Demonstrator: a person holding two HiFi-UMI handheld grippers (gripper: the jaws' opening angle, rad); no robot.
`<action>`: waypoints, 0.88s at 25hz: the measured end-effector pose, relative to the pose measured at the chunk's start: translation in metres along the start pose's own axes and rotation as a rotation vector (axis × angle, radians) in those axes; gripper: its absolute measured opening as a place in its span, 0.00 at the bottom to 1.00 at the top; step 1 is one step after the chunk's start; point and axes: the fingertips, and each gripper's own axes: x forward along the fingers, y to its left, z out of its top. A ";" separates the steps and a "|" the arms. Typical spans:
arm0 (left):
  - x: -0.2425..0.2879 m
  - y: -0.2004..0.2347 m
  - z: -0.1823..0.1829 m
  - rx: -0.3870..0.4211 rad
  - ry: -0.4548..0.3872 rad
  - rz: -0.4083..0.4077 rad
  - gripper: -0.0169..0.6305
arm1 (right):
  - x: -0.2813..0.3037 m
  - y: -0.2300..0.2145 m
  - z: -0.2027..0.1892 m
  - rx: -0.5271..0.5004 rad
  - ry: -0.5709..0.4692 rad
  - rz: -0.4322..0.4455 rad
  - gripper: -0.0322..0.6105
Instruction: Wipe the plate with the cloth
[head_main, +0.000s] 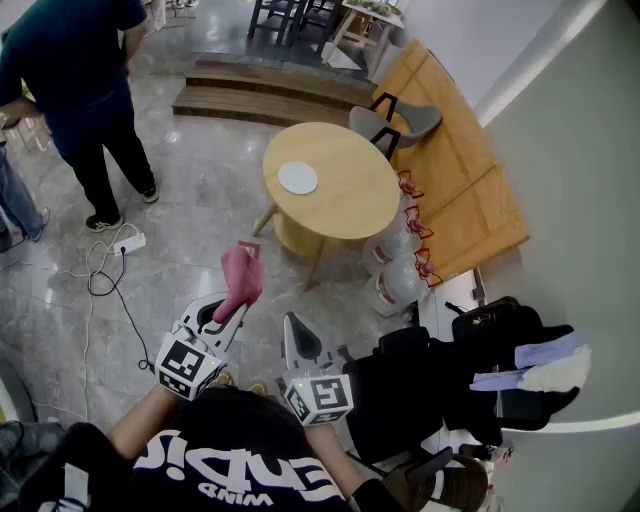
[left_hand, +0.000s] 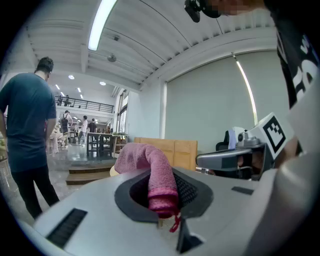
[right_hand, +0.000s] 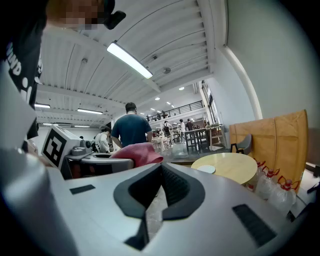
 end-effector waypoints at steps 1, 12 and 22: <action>0.001 0.001 0.003 0.000 0.000 0.003 0.10 | 0.000 -0.001 -0.001 0.003 0.000 -0.003 0.08; 0.007 0.016 0.008 0.017 0.007 -0.028 0.10 | 0.014 -0.004 -0.001 0.020 0.000 -0.027 0.08; 0.013 0.040 0.008 0.042 0.004 -0.073 0.10 | 0.024 -0.018 -0.010 0.037 0.001 -0.108 0.08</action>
